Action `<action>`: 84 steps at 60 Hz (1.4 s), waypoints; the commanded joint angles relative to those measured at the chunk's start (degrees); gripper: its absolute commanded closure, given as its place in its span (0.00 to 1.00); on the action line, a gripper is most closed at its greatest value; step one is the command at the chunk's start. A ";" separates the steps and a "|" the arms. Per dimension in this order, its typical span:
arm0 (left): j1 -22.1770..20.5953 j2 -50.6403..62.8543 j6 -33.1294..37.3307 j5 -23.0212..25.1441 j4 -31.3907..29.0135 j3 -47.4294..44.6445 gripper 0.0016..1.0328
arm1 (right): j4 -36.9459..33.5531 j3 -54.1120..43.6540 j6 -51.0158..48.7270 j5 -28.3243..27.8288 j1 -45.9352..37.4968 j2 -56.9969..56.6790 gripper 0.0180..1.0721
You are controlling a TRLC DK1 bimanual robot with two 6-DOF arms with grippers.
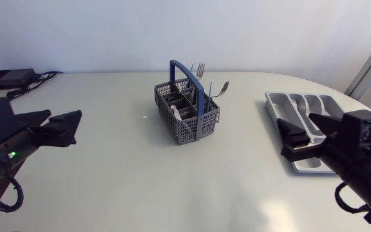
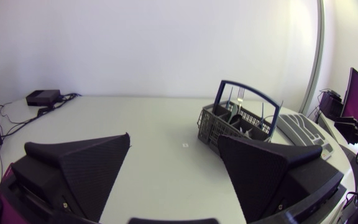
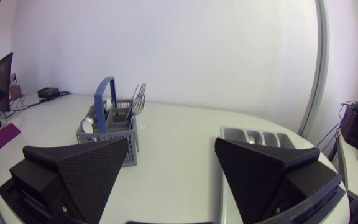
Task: Sort the cutlery from the basket into the organizer compartments.
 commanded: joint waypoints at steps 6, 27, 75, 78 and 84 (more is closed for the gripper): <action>-3.24 13.02 -0.91 -0.96 -7.76 9.95 0.07 | -0.73 6.41 1.70 0.71 6.20 14.28 0.05; -3.07 33.76 16.75 6.25 -19.98 26.12 0.07 | -13.48 28.56 -0.23 -0.35 14.72 39.42 0.05; 3.52 37.10 24.05 23.12 -16.81 24.71 0.10 | -11.63 49.47 -5.68 -0.87 15.95 65.43 0.70; 3.61 37.19 24.22 23.12 -16.64 24.62 0.10 | -11.63 48.51 -5.59 -1.40 15.78 64.56 0.74; 3.79 37.45 24.49 23.56 -16.29 24.27 0.10 | -11.63 45.43 -5.68 -2.10 15.51 61.04 0.78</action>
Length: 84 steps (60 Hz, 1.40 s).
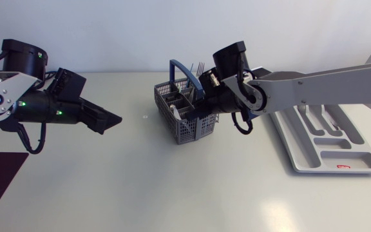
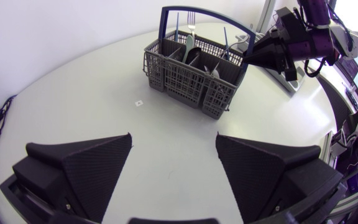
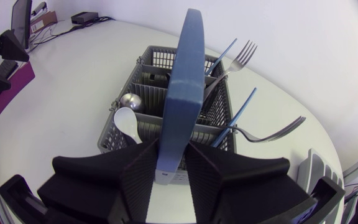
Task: Sort the cutlery from the basket into the organizer compartments.
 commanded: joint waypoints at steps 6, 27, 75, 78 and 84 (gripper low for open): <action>0.29 0.05 1.52 1.01 0.52 -1.43 0.10 | -0.33 -7.29 -0.96 -1.28 -0.33 -7.33 0.78; -0.06 0.49 1.78 1.89 2.54 -2.31 0.12 | -4.11 -24.25 -4.04 -3.39 0.02 -26.49 0.78; -4.02 43.21 0.11 12.96 3.69 33.72 0.97 | -10.00 -34.45 -9.93 -16.40 -14.92 -38.36 0.91; -4.90 44.61 0.02 14.45 3.16 35.48 0.97 | -7.54 -34.01 -9.22 -16.40 -14.66 -35.19 0.91; -6.48 46.37 0.46 15.60 2.54 37.41 0.97 | -4.64 -31.90 -8.34 -16.40 -14.31 -29.66 0.91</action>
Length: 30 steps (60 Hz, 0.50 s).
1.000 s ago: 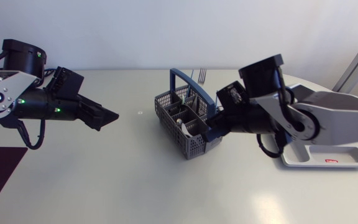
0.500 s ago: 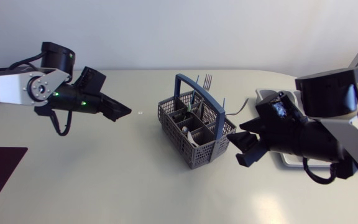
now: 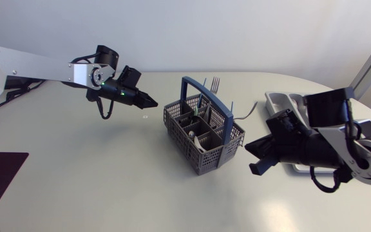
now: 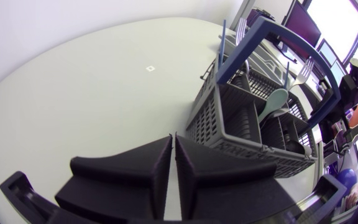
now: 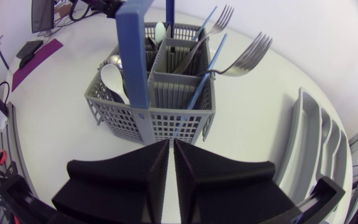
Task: Sort the cutlery from the basket into the organizer compartments.
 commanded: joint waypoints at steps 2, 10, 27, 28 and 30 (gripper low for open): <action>-1.69 2.73 -0.17 1.83 -0.89 2.95 0.97 | 2.75 2.09 1.25 -0.09 0.12 5.56 0.91; -3.27 5.01 1.67 4.20 -3.26 4.79 0.97 | 6.09 4.38 2.04 -0.09 -0.23 11.45 0.91; -4.42 2.81 9.32 8.86 -10.03 1.28 0.97 | 11.45 7.28 3.27 0.97 -0.59 17.69 0.90; -4.33 2.46 9.67 9.04 -10.20 0.84 0.97 | 11.54 7.45 3.27 0.97 -0.59 17.87 0.90; -4.15 1.50 10.55 9.21 -10.73 -0.39 0.97 | 11.89 7.89 3.27 0.97 -0.59 18.31 0.90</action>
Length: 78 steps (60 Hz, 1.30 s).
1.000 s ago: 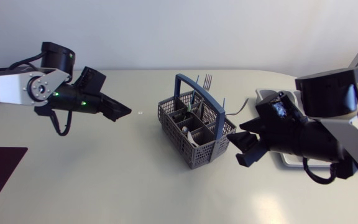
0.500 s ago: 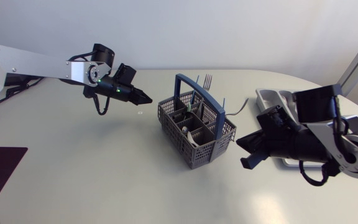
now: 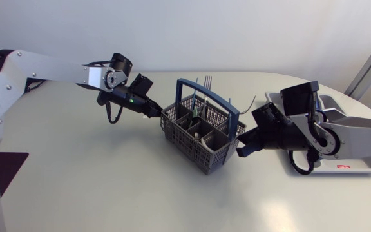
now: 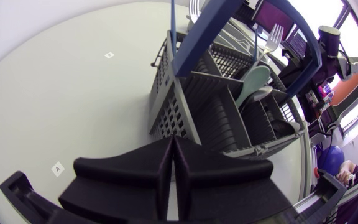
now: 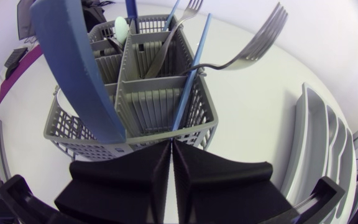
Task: Sort the cutlery from the basket into the organizer compartments.
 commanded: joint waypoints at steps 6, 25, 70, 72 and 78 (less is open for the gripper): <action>0.00 -5.17 5.38 3.31 -2.93 -6.88 0.97 | 3.02 3.79 1.00 -0.56 0.31 4.20 0.90; 4.14 -15.18 9.60 3.40 -3.02 -19.19 0.97 | 3.29 12.67 0.91 -0.92 2.24 13.34 0.90; 12.92 -33.03 13.47 1.73 -0.91 -36.94 0.89 | 0.30 6.25 -0.58 6.12 4.88 1.91 0.40; 13.01 -35.05 13.47 1.11 -0.47 -37.91 0.87 | -0.14 5.29 -0.85 6.29 4.88 0.33 0.36; 12.84 -44.19 12.94 -2.23 0.58 -41.42 0.81 | -2.34 2.74 -1.46 6.29 4.88 -5.21 0.33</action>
